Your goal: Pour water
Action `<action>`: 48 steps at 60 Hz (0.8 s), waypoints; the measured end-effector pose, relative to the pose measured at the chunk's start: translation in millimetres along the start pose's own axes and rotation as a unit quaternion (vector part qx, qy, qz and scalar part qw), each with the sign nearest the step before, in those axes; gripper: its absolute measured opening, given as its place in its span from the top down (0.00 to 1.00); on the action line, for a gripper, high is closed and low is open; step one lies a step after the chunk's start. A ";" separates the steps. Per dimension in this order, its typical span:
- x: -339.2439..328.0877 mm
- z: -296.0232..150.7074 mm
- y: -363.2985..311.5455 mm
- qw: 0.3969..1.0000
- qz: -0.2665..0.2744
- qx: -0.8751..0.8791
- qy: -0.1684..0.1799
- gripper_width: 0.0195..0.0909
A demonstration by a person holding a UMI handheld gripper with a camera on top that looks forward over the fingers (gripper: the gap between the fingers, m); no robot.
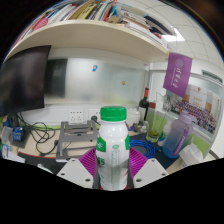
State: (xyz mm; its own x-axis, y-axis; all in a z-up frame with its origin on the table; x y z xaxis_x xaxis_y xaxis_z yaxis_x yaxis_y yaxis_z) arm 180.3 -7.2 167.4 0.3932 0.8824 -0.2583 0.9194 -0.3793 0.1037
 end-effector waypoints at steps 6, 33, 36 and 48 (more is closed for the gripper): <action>11.4 21.2 4.0 1.000 0.001 0.015 -0.003 0.72; 16.1 47.8 13.8 0.999 0.005 0.048 0.011 0.54; 14.1 54.0 14.2 0.999 0.008 0.048 -0.011 0.47; -11.2 66.3 17.0 0.997 0.004 0.051 -0.051 0.13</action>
State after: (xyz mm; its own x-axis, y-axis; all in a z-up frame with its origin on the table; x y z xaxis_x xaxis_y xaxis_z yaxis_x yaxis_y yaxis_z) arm 191.1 -42.0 108.4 0.3933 0.8480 -0.3552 0.9087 -0.4173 0.0100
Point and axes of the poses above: the point between the fingertips, and its own axes, seen from behind it with the camera up: y to the right, z down, x forward, the way the camera looks, the point moved 9 cm from there along -x, backward, against the way the camera looks, and after that the axes turned 4 degrees about y, right-handed, at the moved point
